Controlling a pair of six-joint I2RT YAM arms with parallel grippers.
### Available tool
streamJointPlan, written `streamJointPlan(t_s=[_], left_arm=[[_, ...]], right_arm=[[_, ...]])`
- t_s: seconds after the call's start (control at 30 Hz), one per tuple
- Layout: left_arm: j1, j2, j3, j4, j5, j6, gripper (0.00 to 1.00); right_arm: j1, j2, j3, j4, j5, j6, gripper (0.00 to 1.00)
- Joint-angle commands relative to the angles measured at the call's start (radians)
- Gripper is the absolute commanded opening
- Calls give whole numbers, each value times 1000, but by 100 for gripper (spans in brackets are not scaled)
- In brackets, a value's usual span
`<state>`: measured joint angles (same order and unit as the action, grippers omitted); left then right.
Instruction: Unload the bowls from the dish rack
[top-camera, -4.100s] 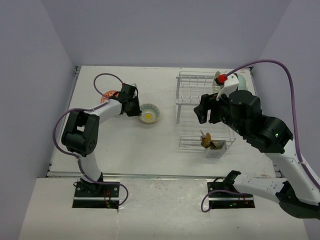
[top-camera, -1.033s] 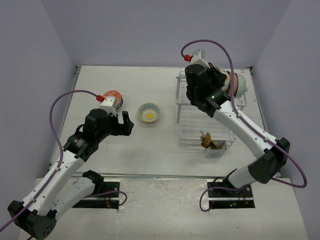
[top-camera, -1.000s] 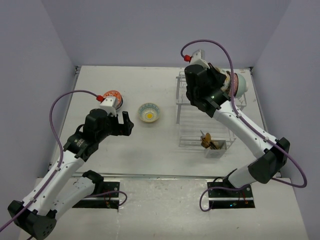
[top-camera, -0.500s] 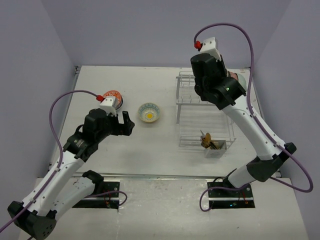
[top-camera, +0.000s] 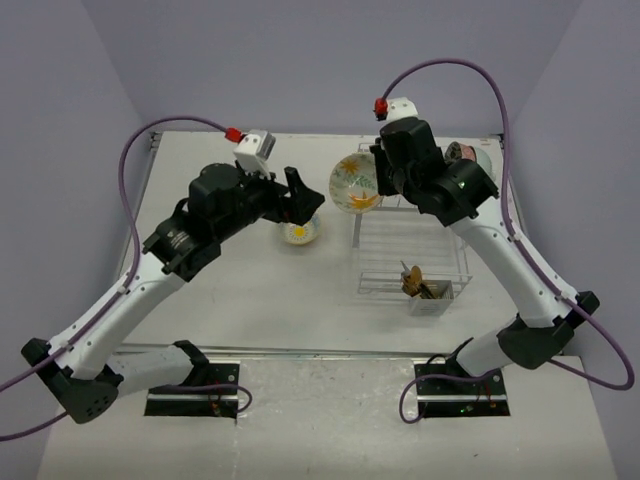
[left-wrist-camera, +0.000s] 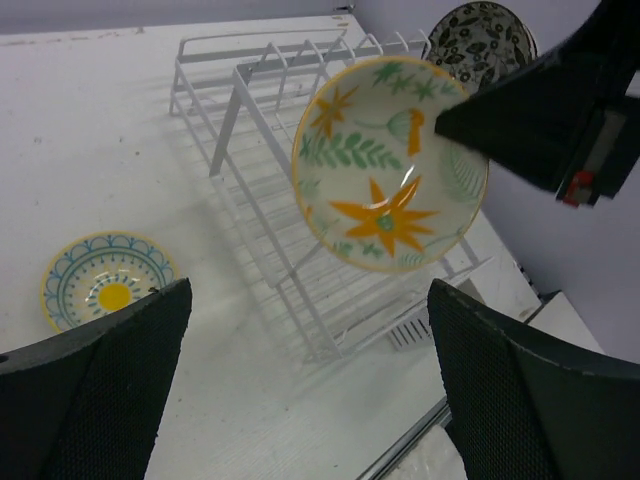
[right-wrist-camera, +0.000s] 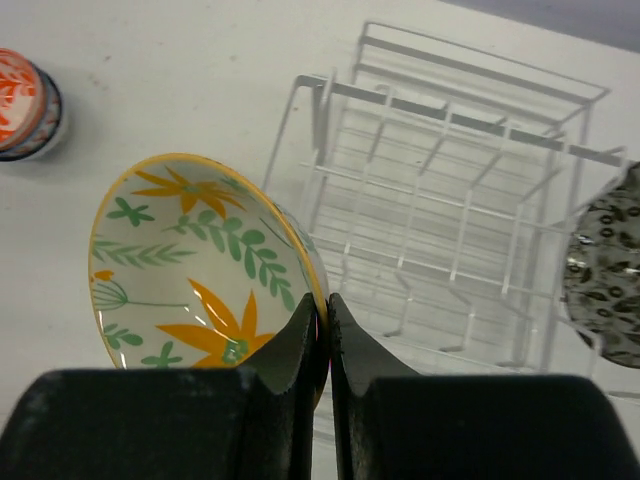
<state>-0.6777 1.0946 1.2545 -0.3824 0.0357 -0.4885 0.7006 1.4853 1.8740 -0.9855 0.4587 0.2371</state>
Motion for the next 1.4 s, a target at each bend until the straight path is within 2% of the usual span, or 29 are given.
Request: streamJointPlan(t_s=[0.0,0.03,0.1,0.27,0.33,0.37,0.43,0.47,0.5,0.53,0.57,0.73,0.77,0.8,0.87,0.93,1.07,1.2,1.27,1.37], left_arm=[[-58,140,155,-58,-192,-48,100],[-65,166,201,-82,-229,-53,100],[-74,220,235,-104,-262,-56,93],[-88,304,315,-184,-376,-36,68],[-88,317,327,-196,-375,-30,66],[-88,329,341,-200,-376,-28,53],[-88,337,348,-202,-375,-27,44],[-88,341,355,-205,-375,-24,28],[-88,344,364,-210,-373,-21,21],[-88,347,367,-208,-369,-19,6],[-89,347,365,-205,-364,-19,0],[-88,343,352,-197,-379,-19,0],[-88,340,350,-205,-394,-19,0],[-85,337,349,-229,-448,-21,0],[-69,315,330,-245,-483,-33,0],[7,280,265,-227,-436,-39,0],[177,269,163,-168,-307,-35,0],[250,344,114,-95,-167,-36,0],[279,411,108,-73,-125,-45,0],[294,497,109,-40,-68,-59,0]], right_arm=[[8,-85,-42,131,-144,109,0],[10,-91,-52,157,-164,111,0],[16,-103,-67,172,-166,123,0],[19,-138,-114,223,-170,137,0],[20,-149,-128,237,-183,142,0],[20,-154,-145,243,-187,148,0],[22,-164,-168,260,-196,149,0],[22,-166,-174,265,-201,153,0],[22,-169,-179,269,-210,156,0],[22,-174,-185,275,-215,159,0],[22,-175,-190,281,-221,166,0],[20,-181,-190,297,-242,180,1],[20,-187,-188,295,-238,179,14],[20,-197,-190,295,-229,179,40],[20,-233,-190,285,-198,169,54],[20,-269,-190,266,-157,160,61],[19,-387,-223,243,-101,140,69],[19,-520,-309,242,-106,139,74],[17,-585,-360,242,-129,137,80],[19,-643,-412,242,-201,136,82]])
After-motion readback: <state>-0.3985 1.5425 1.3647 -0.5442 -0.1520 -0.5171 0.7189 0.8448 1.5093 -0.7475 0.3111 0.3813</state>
